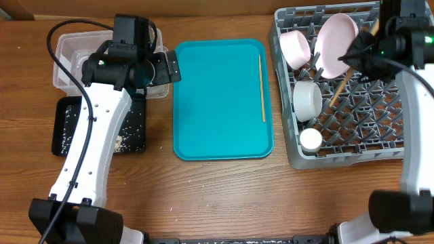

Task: Sort waste into correct bins and load items into the dishwasher

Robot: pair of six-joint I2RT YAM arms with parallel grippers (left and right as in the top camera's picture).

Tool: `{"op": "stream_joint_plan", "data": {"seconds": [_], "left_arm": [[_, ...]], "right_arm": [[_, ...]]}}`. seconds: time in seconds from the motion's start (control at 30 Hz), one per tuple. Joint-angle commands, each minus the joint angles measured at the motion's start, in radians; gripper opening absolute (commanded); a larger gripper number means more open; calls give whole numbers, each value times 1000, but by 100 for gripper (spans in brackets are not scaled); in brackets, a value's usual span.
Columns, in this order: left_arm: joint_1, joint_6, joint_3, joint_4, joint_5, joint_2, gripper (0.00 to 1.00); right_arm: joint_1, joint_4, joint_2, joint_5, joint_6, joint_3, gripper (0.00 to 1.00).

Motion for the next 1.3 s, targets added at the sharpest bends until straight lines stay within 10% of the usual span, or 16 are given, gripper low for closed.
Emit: {"op": "stream_joint_plan", "data": {"seconds": [0.0,0.33,0.53,0.83,1.27], "left_arm": [[2,-3,4,2,-13,7,100],[2,-3,4,2,-13,7,100],[2,-3,4,2,-13,7,100],[2,-3,4,2,-13,7,100],[2,-3,4,2,-13,7,100]], "right_arm": [[-74,109,46,3,134,-196,4],[-172,417,46,-50,143,-541,4],[-175,410,43,-199,-22,-480,52],[14,248,20,-280,-199,-142,54],[431,309,309,59,-239,-175,54]]}}
